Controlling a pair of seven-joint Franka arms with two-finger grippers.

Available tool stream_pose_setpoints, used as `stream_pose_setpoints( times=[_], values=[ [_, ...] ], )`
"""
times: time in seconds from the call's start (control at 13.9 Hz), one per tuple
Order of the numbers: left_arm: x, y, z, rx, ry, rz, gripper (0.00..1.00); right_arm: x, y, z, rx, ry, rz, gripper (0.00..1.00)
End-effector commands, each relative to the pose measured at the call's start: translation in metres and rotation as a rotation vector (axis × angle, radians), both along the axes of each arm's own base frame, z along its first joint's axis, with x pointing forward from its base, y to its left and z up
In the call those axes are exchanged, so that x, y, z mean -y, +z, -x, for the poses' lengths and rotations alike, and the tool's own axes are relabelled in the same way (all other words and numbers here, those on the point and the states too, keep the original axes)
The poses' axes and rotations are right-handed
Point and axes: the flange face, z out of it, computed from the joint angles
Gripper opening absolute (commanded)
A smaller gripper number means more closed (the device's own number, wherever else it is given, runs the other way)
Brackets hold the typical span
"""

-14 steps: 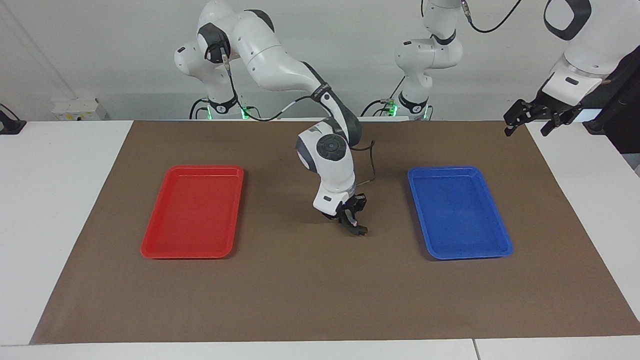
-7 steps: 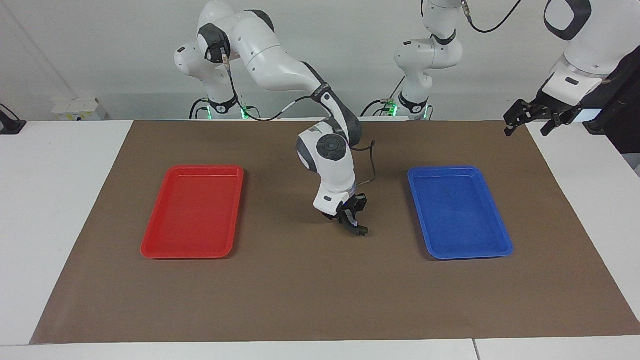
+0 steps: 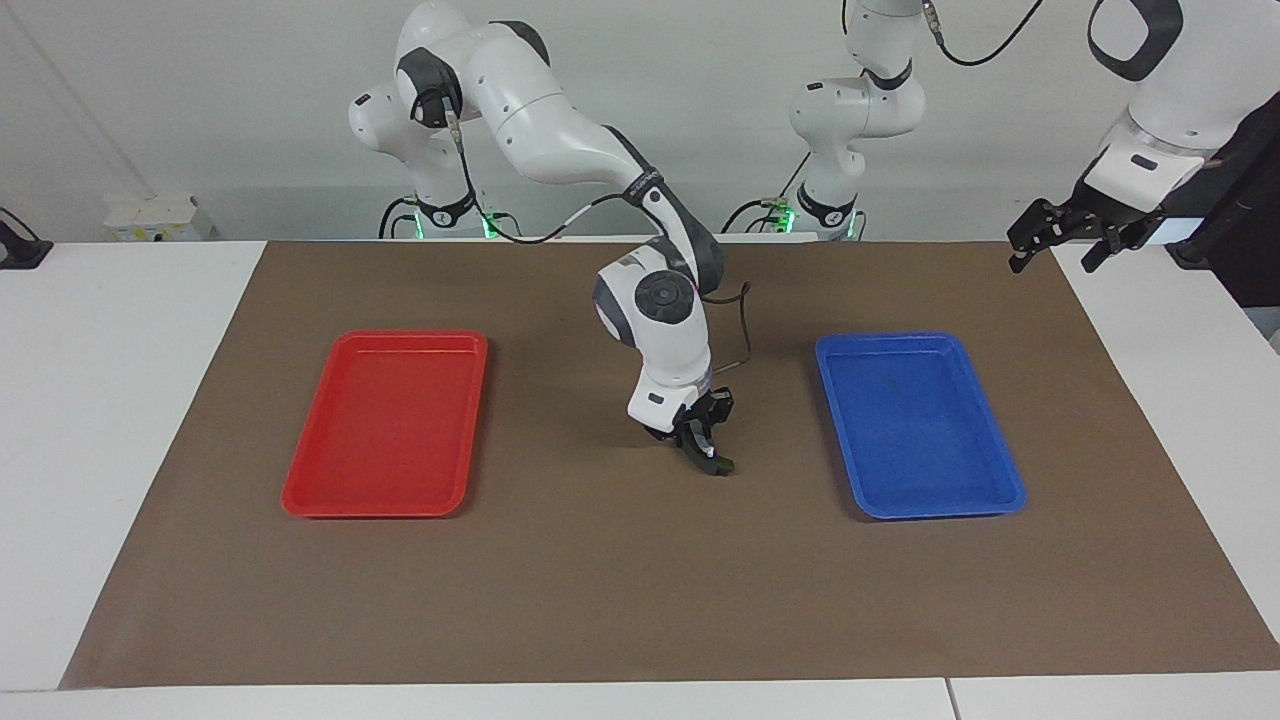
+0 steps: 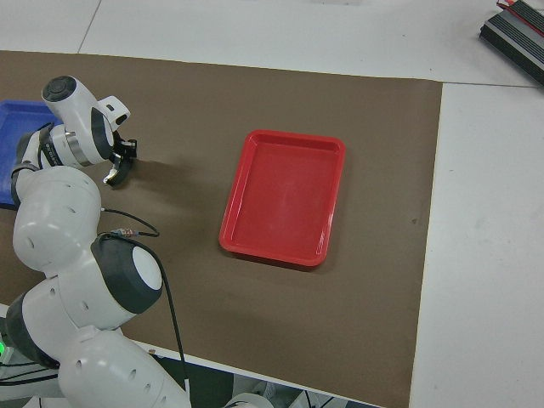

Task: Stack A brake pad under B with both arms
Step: 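Lower the curved pad onto the dark pad and open the right gripper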

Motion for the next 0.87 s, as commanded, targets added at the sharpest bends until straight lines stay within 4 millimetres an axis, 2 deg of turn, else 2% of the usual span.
stream_pose_setpoints(
  times=[0.0, 0.14, 0.29, 0.36, 0.51, 0.65, 0.79],
  values=[
    [-0.002, 0.0, 0.007, 0.007, -0.01, -0.009, 1.0, 0.001, -0.001, 0.001, 0.022, -0.012, 0.005, 0.99],
    [-0.002, 0.0, 0.007, 0.007, -0.01, -0.009, 1.0, 0.002, 0.009, 0.0, 0.022, -0.015, 0.002, 0.99],
    [-0.002, 0.0, 0.007, 0.007, -0.01, -0.009, 1.0, 0.015, 0.04, -0.001, 0.013, -0.065, 0.012, 0.99],
    [-0.002, 0.0, 0.007, 0.007, -0.01, -0.009, 1.0, 0.029, 0.059, -0.007, 0.033, -0.078, 0.036, 0.99],
    [-0.002, 0.0, 0.007, 0.007, -0.01, -0.009, 1.0, 0.072, 0.09, -0.023, 0.066, -0.114, 0.086, 0.99],
    [-0.002, 0.0, 0.007, 0.007, -0.01, -0.009, 1.0, 0.142, 0.123, -0.039, 0.087, -0.202, 0.087, 0.99],
    [-0.002, 0.0, 0.007, 0.007, -0.01, -0.009, 1.0, 0.217, 0.154, -0.045, 0.093, -0.302, 0.073, 0.99]
  ],
)
